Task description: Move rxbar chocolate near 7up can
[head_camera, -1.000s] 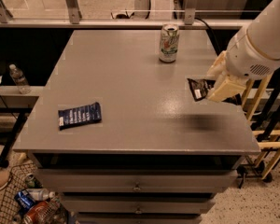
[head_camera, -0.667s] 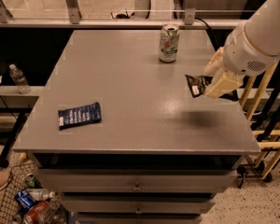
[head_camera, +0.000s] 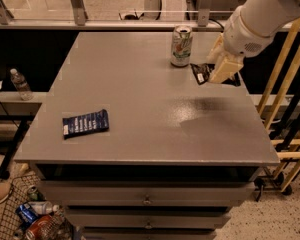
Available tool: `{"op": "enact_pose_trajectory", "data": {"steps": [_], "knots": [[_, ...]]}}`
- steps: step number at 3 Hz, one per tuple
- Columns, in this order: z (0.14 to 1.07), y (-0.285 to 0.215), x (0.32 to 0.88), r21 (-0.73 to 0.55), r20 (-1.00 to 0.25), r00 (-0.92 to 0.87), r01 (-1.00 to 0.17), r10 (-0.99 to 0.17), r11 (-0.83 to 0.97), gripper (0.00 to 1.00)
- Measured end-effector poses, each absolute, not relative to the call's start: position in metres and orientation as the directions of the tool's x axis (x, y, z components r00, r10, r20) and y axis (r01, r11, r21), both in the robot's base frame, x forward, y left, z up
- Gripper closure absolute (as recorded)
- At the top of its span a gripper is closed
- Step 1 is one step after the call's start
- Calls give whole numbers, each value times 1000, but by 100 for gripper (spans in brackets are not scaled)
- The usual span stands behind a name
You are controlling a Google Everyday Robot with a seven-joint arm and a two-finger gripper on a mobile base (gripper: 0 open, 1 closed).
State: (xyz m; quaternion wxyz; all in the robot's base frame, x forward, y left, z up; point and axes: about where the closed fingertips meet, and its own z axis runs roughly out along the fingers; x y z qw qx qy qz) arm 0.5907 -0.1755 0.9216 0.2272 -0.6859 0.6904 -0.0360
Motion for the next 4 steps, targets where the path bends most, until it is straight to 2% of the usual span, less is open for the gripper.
{"op": "enact_pose_trajectory", "data": {"steps": [2, 4], "knots": [[890, -178, 667, -386, -217, 5, -919, -976, 82, 100], [866, -185, 715, -379, -195, -41, -918, -980, 114, 100]]}}
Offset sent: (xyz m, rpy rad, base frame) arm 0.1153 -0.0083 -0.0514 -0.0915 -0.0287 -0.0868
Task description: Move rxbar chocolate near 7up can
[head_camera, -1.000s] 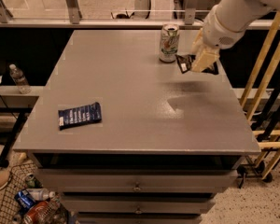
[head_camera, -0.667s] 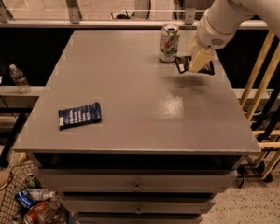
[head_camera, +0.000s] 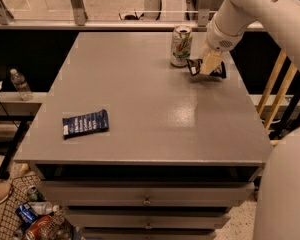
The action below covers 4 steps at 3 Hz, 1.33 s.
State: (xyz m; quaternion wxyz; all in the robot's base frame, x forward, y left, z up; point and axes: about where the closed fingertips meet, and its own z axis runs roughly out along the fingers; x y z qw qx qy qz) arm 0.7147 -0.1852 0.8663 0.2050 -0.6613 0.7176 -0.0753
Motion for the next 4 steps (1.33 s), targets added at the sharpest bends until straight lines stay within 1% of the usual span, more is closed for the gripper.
{"op": "enact_pose_trajectory", "data": {"steps": [1, 2, 4], "knots": [[857, -188, 732, -369, -210, -60, -920, -976, 136, 100], [855, -187, 733, -367, -210, -59, -920, -976, 135, 81], [848, -185, 734, -359, -210, -58, -924, -976, 132, 35]]}}
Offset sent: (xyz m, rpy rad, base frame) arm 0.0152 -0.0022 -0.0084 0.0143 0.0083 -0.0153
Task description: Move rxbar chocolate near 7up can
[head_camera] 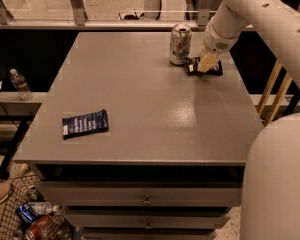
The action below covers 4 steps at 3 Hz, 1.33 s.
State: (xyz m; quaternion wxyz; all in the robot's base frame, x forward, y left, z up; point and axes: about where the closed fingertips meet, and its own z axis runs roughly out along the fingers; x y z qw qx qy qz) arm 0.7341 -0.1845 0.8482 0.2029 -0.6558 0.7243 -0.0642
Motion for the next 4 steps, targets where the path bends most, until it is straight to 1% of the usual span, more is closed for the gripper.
{"op": "enact_pose_trajectory", "data": {"steps": [1, 2, 3, 4], "knots": [[845, -183, 735, -355, -209, -57, -926, -976, 130, 12], [842, -182, 735, -351, -209, -56, -928, -976, 128, 0], [846, -184, 735, -355, -205, -53, -926, -977, 125, 0], [872, -202, 726, -397, -195, -70, -907, -978, 144, 0]]}}
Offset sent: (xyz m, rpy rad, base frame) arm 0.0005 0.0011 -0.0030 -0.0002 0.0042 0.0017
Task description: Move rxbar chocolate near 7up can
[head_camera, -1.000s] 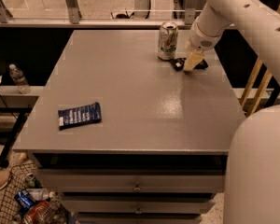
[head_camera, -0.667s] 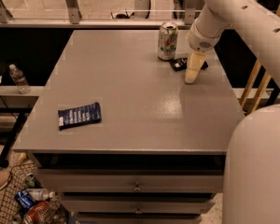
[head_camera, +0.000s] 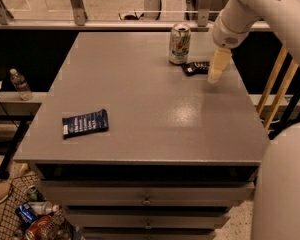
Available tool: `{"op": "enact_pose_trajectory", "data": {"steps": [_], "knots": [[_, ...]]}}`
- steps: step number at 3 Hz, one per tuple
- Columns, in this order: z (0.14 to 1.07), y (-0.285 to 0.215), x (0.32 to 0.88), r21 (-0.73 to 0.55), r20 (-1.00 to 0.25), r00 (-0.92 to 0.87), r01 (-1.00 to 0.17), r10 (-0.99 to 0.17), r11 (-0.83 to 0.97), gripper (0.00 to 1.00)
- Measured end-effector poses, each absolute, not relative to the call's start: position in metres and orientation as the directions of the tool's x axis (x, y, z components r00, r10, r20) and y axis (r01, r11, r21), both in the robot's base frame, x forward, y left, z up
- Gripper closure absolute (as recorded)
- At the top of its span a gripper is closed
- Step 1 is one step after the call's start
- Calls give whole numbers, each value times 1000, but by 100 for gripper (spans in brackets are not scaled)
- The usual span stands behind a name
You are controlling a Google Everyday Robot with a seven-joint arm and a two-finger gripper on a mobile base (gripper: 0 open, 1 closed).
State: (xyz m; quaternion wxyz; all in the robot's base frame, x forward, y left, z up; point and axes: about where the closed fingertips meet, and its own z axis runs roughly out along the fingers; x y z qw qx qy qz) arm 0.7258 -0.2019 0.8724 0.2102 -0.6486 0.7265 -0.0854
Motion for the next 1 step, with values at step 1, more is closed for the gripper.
{"op": "enact_pose_trajectory", "data": {"steps": [1], "knots": [[910, -231, 705, -462, -188, -114, -866, -975, 191, 0]]}}
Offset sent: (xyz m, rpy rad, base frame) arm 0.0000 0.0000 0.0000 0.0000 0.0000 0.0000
